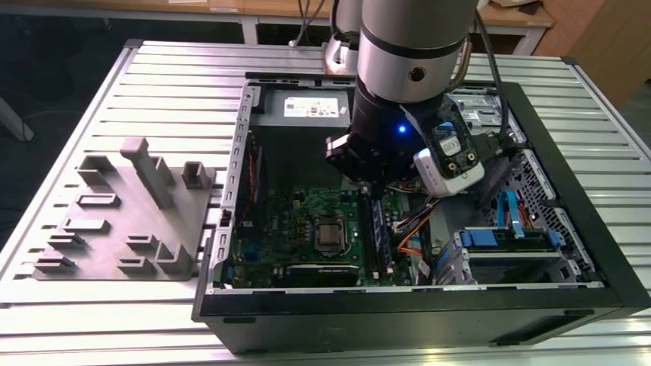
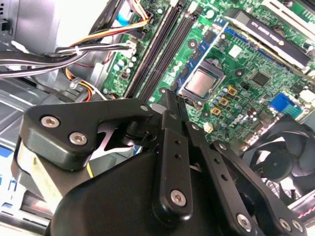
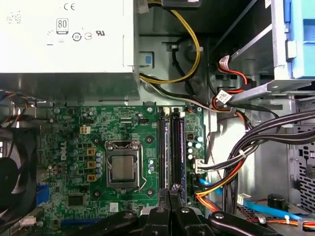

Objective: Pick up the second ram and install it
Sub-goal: 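Insert the second ram into the second slot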

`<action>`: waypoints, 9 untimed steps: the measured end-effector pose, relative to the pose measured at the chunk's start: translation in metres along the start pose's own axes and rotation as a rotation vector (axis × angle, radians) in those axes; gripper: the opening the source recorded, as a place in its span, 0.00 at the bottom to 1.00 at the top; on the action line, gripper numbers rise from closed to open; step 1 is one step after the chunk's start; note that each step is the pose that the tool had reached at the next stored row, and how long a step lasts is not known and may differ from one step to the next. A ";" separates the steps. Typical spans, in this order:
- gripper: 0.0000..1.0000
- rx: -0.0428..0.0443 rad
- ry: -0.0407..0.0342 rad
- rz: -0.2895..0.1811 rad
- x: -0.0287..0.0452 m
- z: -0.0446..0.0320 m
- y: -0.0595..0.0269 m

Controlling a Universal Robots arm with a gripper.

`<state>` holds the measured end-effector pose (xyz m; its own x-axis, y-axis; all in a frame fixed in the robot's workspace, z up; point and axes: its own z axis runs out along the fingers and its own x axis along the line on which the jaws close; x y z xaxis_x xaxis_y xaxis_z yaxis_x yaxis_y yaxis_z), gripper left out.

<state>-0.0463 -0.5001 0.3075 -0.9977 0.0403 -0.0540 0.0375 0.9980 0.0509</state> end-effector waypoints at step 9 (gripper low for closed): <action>0.08 -0.0006 0.0008 -0.015 0.0006 0.0106 -0.0005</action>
<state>-0.0463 -0.5001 0.2969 -0.9982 0.0257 -0.0540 0.0229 0.9984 0.0507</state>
